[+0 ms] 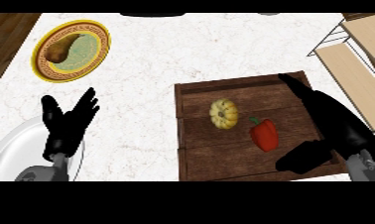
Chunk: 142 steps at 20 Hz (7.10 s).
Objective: Pick the bell pepper from the tray and place it in the tiered shelf
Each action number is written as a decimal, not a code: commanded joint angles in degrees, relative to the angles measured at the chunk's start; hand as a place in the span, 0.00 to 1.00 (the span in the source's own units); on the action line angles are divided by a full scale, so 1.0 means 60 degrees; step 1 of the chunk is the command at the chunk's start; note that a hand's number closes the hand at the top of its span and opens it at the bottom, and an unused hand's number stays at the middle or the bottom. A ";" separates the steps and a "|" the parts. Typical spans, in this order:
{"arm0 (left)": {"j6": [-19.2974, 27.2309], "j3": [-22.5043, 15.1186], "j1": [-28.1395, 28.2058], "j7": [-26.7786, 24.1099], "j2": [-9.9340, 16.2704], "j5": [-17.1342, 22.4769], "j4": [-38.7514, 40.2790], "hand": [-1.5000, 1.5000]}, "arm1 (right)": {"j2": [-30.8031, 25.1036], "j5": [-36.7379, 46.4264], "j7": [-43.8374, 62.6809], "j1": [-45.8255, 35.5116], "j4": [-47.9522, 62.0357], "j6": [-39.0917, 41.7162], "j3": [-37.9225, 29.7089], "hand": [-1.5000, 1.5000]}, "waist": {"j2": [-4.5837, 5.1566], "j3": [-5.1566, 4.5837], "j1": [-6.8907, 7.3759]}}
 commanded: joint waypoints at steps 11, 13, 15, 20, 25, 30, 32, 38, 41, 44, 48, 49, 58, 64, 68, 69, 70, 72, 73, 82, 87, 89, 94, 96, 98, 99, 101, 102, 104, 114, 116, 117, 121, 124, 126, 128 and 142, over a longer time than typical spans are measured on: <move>-0.0140 0.0313 0.0643 0.0739 -0.0235 -0.0431 -0.1134 0.50 | 0.1711 0.3010 0.0640 0.0857 0.0121 0.0252 0.0790 0.00 | -0.0008 -0.0007 -0.0028; -0.0582 0.0710 0.0137 0.0355 -0.0278 -0.0366 -0.0211 0.50 | 0.1828 0.2728 0.0171 0.0377 0.0929 0.0812 -0.0012 0.00 | 0.0009 -0.0010 -0.0034; -0.0834 0.0883 0.0291 0.0264 -0.0111 -0.0301 -0.0197 0.50 | 0.2464 0.3560 0.0416 0.0494 0.1089 0.0358 0.0771 0.00 | 0.0009 -0.0010 -0.0021; -0.0648 0.0854 -0.0030 -0.0244 -0.0667 -0.0851 0.0542 0.50 | 0.2635 0.4410 -0.0446 0.1233 0.1540 0.0215 0.0661 0.00 | 0.0013 -0.0011 -0.0063; -0.0570 0.0753 0.0029 0.0136 -0.0901 -0.1060 0.0000 0.50 | 0.3031 0.5230 -0.1029 0.0964 0.2771 -0.0117 0.0284 0.00 | 0.0013 -0.0009 -0.0045; -0.0802 0.1207 0.0086 0.0354 -0.0808 -0.1167 -0.0052 0.50 | 0.3521 0.5753 -0.1302 0.0782 0.2830 0.0349 -0.0152 0.00 | 0.0008 -0.0010 -0.0045; -0.0692 0.0896 0.0804 0.1006 -0.0901 -0.1084 -0.1338 0.50 | 0.3281 0.5534 -0.1857 0.0675 0.3112 0.0221 -0.0535 0.00 | 0.0001 -0.0006 -0.0009; -0.0782 0.1101 0.0387 0.0174 -0.1253 -0.1508 -0.0289 0.50 | 0.4217 0.6345 -0.2775 0.0396 0.4463 -0.0528 -0.0588 0.00 | 0.0012 -0.0009 -0.0028; -0.0677 0.1130 0.0120 0.0475 -0.1348 -0.1619 -0.0141 0.50 | 0.4440 0.6514 -0.3297 0.0859 0.4779 -0.0967 -0.0497 0.00 | 0.0012 -0.0008 -0.0041; -0.1053 0.1487 0.0032 0.0286 -0.0954 -0.1307 0.0096 0.50 | 0.3745 0.5976 -0.3446 0.0394 0.4949 0.1300 0.0133 1.00 | 0.0038 -0.0015 0.0035; -0.0657 0.1151 0.0171 0.0612 -0.1400 -0.1578 -0.0580 0.50 | 0.3972 0.6148 -0.4746 0.0263 0.5860 0.0422 -0.0165 1.00 | 0.0020 -0.0006 0.0002; -0.1080 0.1429 0.0080 0.0707 -0.0927 -0.1448 -0.0472 0.50 | 0.3850 0.6088 -0.4527 0.0717 0.4911 0.0778 -0.0106 1.00 | 0.0008 -0.0009 -0.0046; -0.1153 0.1544 0.0477 0.0620 -0.1054 -0.1392 -0.0625 0.50 | 0.4404 0.6594 -0.3914 0.0904 0.3662 -0.0320 -0.0691 1.00 | -0.0005 -0.0009 -0.0019; -0.1101 0.1606 0.0006 0.0647 -0.0968 -0.1404 -0.0432 0.50 | 0.5267 0.7060 0.0183 -0.0772 0.4846 -0.3012 -0.4450 1.00 | 0.0132 -0.0012 -0.0043; -0.1280 0.1428 -0.0148 0.0527 -0.1051 -0.1469 -0.0114 0.50 | 0.5143 0.9047 0.2157 -0.2954 0.5444 -0.4128 -0.4716 1.00 | 0.0148 -0.0050 0.0315; -0.1262 0.1491 -0.0323 0.0776 -0.1033 -0.1363 -0.0175 0.50 | 0.5071 0.9638 0.2388 -0.3359 0.5702 -0.4416 -0.4690 1.00 | 0.0146 -0.0042 0.0375; -0.1208 0.1324 -0.0193 0.0531 -0.1191 -0.1523 -0.0128 0.50 | 0.4924 1.0125 0.3001 -0.4031 0.5803 -0.4033 -0.4692 1.00 | 0.0115 -0.0057 0.0401; -0.1011 0.1156 -0.0275 0.0649 -0.1405 -0.1641 -0.0203 0.50 | 0.4704 1.0972 0.3567 -0.4973 0.6111 -0.3688 -0.4817 1.00 | 0.0080 -0.0055 0.0387; -0.1138 0.1392 -0.0018 0.0763 -0.1150 -0.1474 -0.0294 0.50 | 0.4802 1.1498 0.4001 -0.5130 0.5904 -0.3497 -0.4739 1.00 | 0.0004 -0.0055 0.0358; -0.1224 0.1468 0.0143 0.0193 -0.1223 -0.1539 0.0157 0.50 | 0.4174 1.3476 0.4422 -0.8157 0.6953 -0.1654 -0.6036 1.00 | 0.0019 -0.0039 0.0100; -0.1099 0.1546 0.0048 0.0474 -0.1171 -0.1543 -0.0072 0.50 | 0.3948 1.4006 0.4262 -0.8942 0.7038 -0.1140 -0.6710 1.00 | -0.0014 -0.0023 0.0016; -0.1047 0.1351 0.0203 0.0475 -0.1313 -0.1640 -0.0359 0.50 | 0.3336 1.3983 0.3744 -0.9183 0.7489 -0.1331 -0.7293 1.00 | 0.0011 -0.0016 0.0069; -0.1210 0.1604 -0.0324 0.0758 -0.1106 -0.1452 -0.0076 0.50 | 0.2572 1.4105 0.3072 -0.9545 0.7829 -0.1337 -0.7951 1.00 | 0.0036 -0.0016 -0.0004; -0.0912 0.1466 -0.0141 0.0589 -0.1378 -0.1666 -0.0157 0.50 | 0.2149 1.3958 0.2512 -0.9572 0.7797 -0.0949 -0.8180 1.00 | 0.0014 -0.0014 -0.0038; -0.1300 0.1532 0.0055 0.0460 -0.1171 -0.1565 0.0035 0.50 | 0.2147 1.4125 0.2651 -0.9738 0.7989 -0.0838 -0.8224 1.00 | 0.0019 -0.0018 0.0002; -0.1205 0.1749 -0.0094 0.0568 -0.1146 -0.1426 0.0055 0.50 | 0.1817 1.3758 0.2138 -0.9641 0.7716 -0.0572 -0.8482 1.00 | 0.0000 -0.0015 -0.0056; -0.1105 0.1555 -0.0169 0.0992 -0.1168 -0.1523 -0.0490 0.50 | 0.1586 1.3511 0.1785 -0.9553 0.7875 -0.0532 -0.8732 1.00 | -0.0004 -0.0009 -0.0037; -0.0999 0.1629 0.0039 0.0605 -0.1284 -0.1590 -0.0192 0.50 | 0.1166 1.3398 0.1541 -0.9794 0.8369 -0.0360 -0.8974 1.00 | 0.0015 -0.0013 -0.0010; -0.1231 0.1682 0.0013 -0.0010 -0.1237 -0.1650 0.0270 0.50 | 0.1257 1.3203 0.1547 -0.9876 0.8508 -0.0153 -0.9005 1.00 | 0.0019 -0.0018 -0.0032; -0.1143 0.1733 -0.0466 0.0839 -0.1165 -0.1647 -0.0071 0.50 | 0.0201 1.2632 0.0569 -0.8968 0.9647 -0.0786 -0.9099 1.00 | 0.0033 -0.0012 0.0017; -0.1115 0.1482 0.0105 0.0882 -0.1300 -0.1789 -0.0548 0.50 | 0.0561 1.2407 0.0478 -0.8227 0.9426 -0.1561 -0.9142 1.00 | 0.0019 -0.0007 0.0035; -0.1269 0.1957 -0.0034 0.0735 -0.1019 -0.1456 -0.0412 0.50 | 0.0065 1.2129 -0.0201 -0.7629 0.9644 -0.2001 -0.9678 1.00 | 0.0034 -0.0002 0.0015; -0.1476 0.1882 -0.0121 -0.0094 -0.1231 -0.1647 0.0524 0.50 | -0.0160 1.2205 0.0172 -0.7997 1.0382 -0.2168 -0.9285 1.00 | 0.0051 -0.0013 0.0036; -0.1390 0.1906 -0.0037 0.0473 -0.1158 -0.1611 0.0017 0.50 | -0.0099 1.1962 -0.0033 -0.7757 1.0252 -0.2346 -0.9021 1.00 | 0.0027 -0.0010 0.0028; -0.1327 0.1708 -0.0100 0.0815 -0.1286 -0.1668 -0.0240 0.50 | -0.0467 1.1740 -0.0364 -0.7910 1.0245 -0.2267 -0.9016 1.00 | 0.0018 -0.0009 0.0016; -0.1137 0.1692 -0.0105 0.0671 -0.1435 -0.1797 -0.0156 0.50 | -0.0409 1.1295 -0.0824 -0.7366 0.9998 -0.2453 -0.9117 1.00 | 0.0011 -0.0009 -0.0029; -0.1327 0.1729 0.0028 0.0382 -0.1499 -0.1837 -0.0088 0.50 | -0.0779 1.0999 -0.0043 -0.7872 1.0678 -0.4374 -0.9234 0.00 | 0.0084 -0.0009 0.0092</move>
